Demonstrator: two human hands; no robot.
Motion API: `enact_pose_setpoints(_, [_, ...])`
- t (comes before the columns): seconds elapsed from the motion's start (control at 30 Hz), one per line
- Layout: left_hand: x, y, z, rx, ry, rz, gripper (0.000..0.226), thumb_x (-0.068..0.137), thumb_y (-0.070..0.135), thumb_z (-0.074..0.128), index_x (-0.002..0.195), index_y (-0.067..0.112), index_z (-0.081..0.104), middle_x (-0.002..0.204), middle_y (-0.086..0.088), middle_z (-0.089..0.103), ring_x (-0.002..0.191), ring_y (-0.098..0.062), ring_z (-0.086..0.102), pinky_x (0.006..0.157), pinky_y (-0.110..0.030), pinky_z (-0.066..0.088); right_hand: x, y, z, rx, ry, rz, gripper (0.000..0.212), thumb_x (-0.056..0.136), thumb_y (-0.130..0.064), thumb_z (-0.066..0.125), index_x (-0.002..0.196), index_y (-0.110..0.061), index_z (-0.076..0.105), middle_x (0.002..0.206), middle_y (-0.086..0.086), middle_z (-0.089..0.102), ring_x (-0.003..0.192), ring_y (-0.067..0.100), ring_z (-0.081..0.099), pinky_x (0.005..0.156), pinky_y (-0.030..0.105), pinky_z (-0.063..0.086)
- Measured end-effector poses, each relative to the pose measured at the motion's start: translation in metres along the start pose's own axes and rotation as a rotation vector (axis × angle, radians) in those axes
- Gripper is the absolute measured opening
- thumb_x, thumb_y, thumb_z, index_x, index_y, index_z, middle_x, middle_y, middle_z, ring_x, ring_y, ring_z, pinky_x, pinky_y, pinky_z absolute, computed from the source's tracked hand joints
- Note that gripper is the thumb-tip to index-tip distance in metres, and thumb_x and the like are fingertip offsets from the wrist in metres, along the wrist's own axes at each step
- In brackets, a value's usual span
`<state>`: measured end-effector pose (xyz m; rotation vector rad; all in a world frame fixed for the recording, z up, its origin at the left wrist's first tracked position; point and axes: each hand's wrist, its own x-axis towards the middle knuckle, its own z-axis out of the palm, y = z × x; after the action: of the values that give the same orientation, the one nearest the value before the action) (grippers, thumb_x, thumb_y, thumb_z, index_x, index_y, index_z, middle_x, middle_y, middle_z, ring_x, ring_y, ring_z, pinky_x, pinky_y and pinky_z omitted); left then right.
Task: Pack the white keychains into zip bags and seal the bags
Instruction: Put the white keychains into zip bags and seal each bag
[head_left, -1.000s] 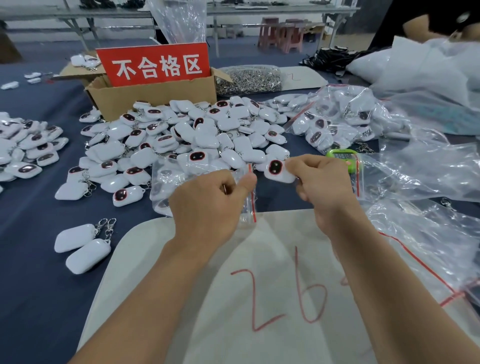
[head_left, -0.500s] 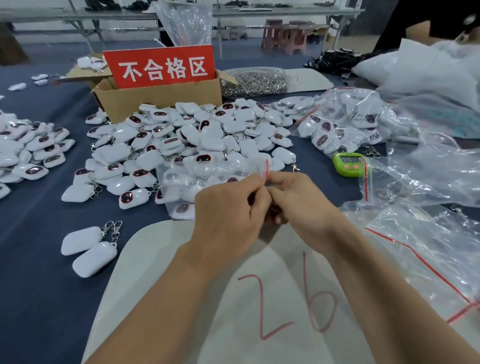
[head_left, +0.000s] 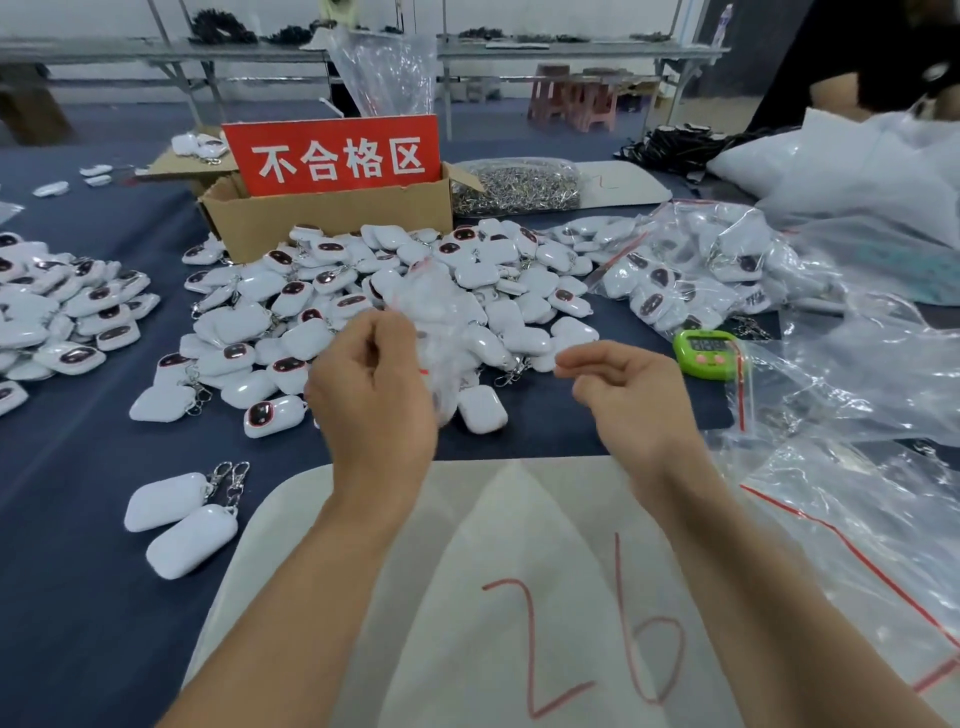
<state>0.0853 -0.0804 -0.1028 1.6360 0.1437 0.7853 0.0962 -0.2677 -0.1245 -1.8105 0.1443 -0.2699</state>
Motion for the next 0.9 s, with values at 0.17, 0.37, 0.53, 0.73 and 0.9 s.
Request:
enact_pose_setpoints(0.17, [0.031,0.014,-0.014,-0.101,0.111,0.016,0.039,0.087,0.02,0.052,0.053,0.02,0.033,0.049,0.013,0.03,0.052,-0.008,0.026,0.047,-0.025,0.024,-0.016,-0.004,0.031,-0.392,-0.392,-0.26,0.047,0.09,-0.012,0.06,0.126,-0.041,0.068,0.095,-0.033,0.064,0.084,-0.012,0.057,0.077,0.006,0.042])
enact_pose_setpoints(0.37, [0.063,0.038,-0.014,0.016,0.118,0.148,0.042,0.085,0.028,0.055,0.047,0.025,0.038,0.043,0.013,0.033,0.047,-0.006,0.026,0.048,-0.023,0.024,-0.019,0.001,0.032,-0.487,-0.362,-0.259,0.029,0.088,-0.023,0.068,0.113,-0.038,0.07,0.092,-0.026,0.064,0.091,0.002,0.055,0.073,0.017,0.045])
enact_pose_setpoints(0.53, [0.045,0.031,0.01,0.454,-0.229,0.287,0.033,0.084,0.044,0.052,0.065,0.017,0.056,0.052,0.006,0.053,0.051,-0.014,0.048,0.05,-0.032,0.037,-0.009,0.003,0.022,-0.276,-0.094,-0.091,0.026,0.096,-0.026,0.048,0.083,-0.016,0.068,0.063,0.004,0.062,0.053,0.012,0.049,0.047,0.026,0.039])
enact_pose_setpoints(0.73, [-0.024,-0.002,0.036,0.704,-0.459,0.167,0.032,0.09,0.056,0.055,0.079,0.027,0.061,0.061,0.012,0.059,0.069,-0.013,0.055,0.062,-0.033,0.034,0.001,-0.005,-0.004,0.261,0.082,0.15,0.015,0.098,-0.015,0.061,0.088,-0.008,0.068,0.06,-0.004,0.065,0.046,0.018,0.059,0.041,0.025,0.041])
enact_pose_setpoints(0.9, [-0.051,-0.003,0.035,0.391,-0.518,0.277,0.028,0.088,0.044,0.061,0.116,0.042,0.058,0.073,0.018,0.06,0.067,0.001,0.053,0.063,-0.018,0.04,-0.002,-0.007,-0.018,0.279,-0.092,0.137,0.013,0.084,0.004,0.073,0.09,-0.006,0.069,0.056,0.002,0.056,0.05,0.013,0.045,0.045,0.02,0.037])
